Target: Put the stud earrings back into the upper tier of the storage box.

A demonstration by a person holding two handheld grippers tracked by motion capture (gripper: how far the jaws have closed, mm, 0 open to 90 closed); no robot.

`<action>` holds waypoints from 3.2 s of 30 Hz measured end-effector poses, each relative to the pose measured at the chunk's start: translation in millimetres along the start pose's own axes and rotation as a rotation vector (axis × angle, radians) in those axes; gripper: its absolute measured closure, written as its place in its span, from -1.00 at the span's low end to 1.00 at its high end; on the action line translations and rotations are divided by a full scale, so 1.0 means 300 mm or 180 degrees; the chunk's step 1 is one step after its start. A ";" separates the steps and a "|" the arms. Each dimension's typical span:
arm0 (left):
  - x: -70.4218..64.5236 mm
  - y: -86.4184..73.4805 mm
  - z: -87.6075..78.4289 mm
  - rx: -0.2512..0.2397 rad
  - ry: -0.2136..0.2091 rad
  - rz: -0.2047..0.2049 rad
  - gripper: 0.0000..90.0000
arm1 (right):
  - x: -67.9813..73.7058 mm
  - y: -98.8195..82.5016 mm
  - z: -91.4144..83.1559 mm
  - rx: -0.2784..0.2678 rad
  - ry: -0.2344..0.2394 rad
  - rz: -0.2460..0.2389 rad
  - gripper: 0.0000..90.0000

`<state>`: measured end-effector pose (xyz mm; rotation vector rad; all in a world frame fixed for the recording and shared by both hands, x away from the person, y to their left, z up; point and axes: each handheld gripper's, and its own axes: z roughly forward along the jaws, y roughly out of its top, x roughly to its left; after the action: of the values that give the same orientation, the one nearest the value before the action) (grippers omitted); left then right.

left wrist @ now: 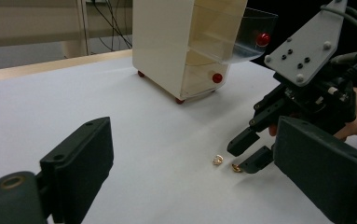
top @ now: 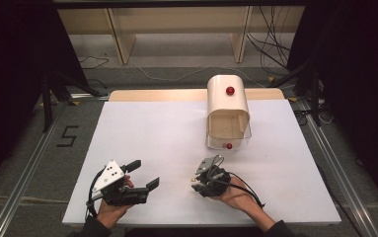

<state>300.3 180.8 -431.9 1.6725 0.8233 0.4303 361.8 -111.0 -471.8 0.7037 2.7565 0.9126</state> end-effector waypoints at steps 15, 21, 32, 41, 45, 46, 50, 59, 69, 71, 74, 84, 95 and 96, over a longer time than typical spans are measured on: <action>-0.001 0.001 0.000 0.0001 0.0002 -0.0002 -0.74 | -0.004 0.003 0.024 0.0084 0.0062 -0.0058 0.82; -0.001 0.002 -0.001 -0.0005 -0.0005 -0.0011 -0.74 | -0.028 0.015 -0.028 -0.0131 0.0111 0.0044 0.82; 0.000 0.001 0.001 0.0008 0.0004 -0.0005 -0.74 | -0.062 0.088 -0.195 -0.0607 0.0025 0.0072 0.82; 0.000 0.000 0.001 0.0012 0.0009 -0.0007 -0.74 | -0.091 0.121 -0.276 -0.0785 -0.0053 0.0096 0.82; 0.002 0.000 0.001 0.0003 0.0003 -0.0030 -0.74 | -0.107 0.141 -0.318 -0.0892 -0.0094 0.0118 0.82; 0.003 0.000 0.002 0.0004 0.0002 -0.0042 -0.74 | -0.111 0.146 -0.328 -0.0915 -0.0097 0.0115 0.82; 0.002 0.001 0.002 -0.0001 0.0003 -0.0031 -0.74 | -0.131 0.165 -0.361 -0.1012 -0.0147 0.0136 0.82; 0.003 0.001 0.000 -0.0014 0.0001 -0.0037 -0.74 | -0.187 0.186 -0.429 -0.1213 -0.0344 0.0244 0.82; 0.002 0.002 -0.001 -0.0020 0.0007 -0.0024 -0.74 | -0.245 0.164 -0.456 -0.1277 -0.0559 0.0419 0.81; 0.001 0.004 -0.003 -0.0028 0.0009 -0.0022 -0.74 | -0.250 0.161 -0.457 -0.1272 -0.0578 0.0441 0.81; 0.002 0.004 -0.003 -0.0031 0.0008 -0.0018 -0.74 | -0.268 0.151 -0.454 -0.1254 -0.0623 0.0498 0.81; 0.002 0.005 -0.004 -0.0028 0.0007 -0.0016 -0.74 | -0.287 0.139 -0.436 -0.1196 -0.0667 0.0582 0.81; 0.001 0.006 -0.004 -0.0024 0.0003 -0.0017 -0.74 | -0.282 0.141 -0.455 -0.1386 -0.0570 0.0636 0.40; 0.001 0.006 -0.004 -0.0028 0.0003 -0.0017 -0.74 | -0.282 0.141 -0.455 -0.1386 -0.0570 0.0636 0.40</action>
<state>300.1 181.8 -429.8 1.6616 0.8255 0.4305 413.5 -193.2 -337.0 0.9303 2.2491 1.3579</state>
